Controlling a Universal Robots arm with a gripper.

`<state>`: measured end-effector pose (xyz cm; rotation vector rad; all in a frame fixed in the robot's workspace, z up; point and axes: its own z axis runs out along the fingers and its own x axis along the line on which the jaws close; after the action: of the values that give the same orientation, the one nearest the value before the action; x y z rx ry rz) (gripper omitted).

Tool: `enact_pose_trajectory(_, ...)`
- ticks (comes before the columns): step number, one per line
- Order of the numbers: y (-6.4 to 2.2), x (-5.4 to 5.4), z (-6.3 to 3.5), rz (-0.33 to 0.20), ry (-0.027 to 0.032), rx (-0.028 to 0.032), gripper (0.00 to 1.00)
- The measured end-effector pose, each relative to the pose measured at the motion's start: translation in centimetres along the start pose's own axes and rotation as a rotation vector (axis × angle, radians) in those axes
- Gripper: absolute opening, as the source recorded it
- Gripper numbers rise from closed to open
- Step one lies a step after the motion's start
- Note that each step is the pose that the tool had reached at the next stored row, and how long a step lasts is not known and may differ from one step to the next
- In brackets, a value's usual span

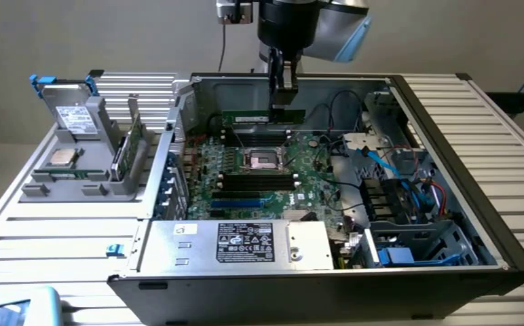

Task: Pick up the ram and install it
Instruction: 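Insert the ram into the slot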

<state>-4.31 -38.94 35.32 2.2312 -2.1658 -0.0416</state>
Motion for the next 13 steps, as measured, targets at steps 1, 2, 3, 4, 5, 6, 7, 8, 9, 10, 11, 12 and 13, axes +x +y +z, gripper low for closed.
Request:
enact_pose_trajectory(1,-0.01,0.1,0.18,0.001,-0.0001,0.0001,0.15)
enact_pose_trajectory(2,-0.01,0.3,0.37,0.002,-0.0002,0.0001,0.15)
enact_pose_trajectory(3,-0.01,0.4,0.55,0.002,-0.0003,0.0001,0.15)
enact_pose_trajectory(4,-0.01,0.5,0.72,0.003,-0.0002,0.0001,0.15)
enact_pose_trajectory(5,-0.02,0.7,0.9,0.003,0.0,0.0,0.15)
enact_pose_trajectory(6,-0.02,0.9,1.08,0.003,0.0,0.0,0.15)
enact_pose_trajectory(7,-0.02,1.1,1.28,0.003,-0.0002,0.0,0.15)
enact_pose_trajectory(8,-0.02,1.2,1.46,0.003,-0.0002,0.0,0.15)
enact_pose_trajectory(9,-0.02,1.3,1.65,0.003,-0.0004,0.0002,0.15)
enact_pose_trajectory(10,-0.02,1.4,1.82,0.003,-0.0002,0.0001,0.15)
enact_pose_trajectory(11,-0.01,1.5,2.0,0.003,-0.0002,0.0,0.15)
enact_pose_trajectory(12,-0.01,1.6,2.19,0.004,-0.0002,0.0,0.15)
enact_pose_trajectory(13,0.01,1.7,2.37,0.004,-0.0003,0.0,0.15)
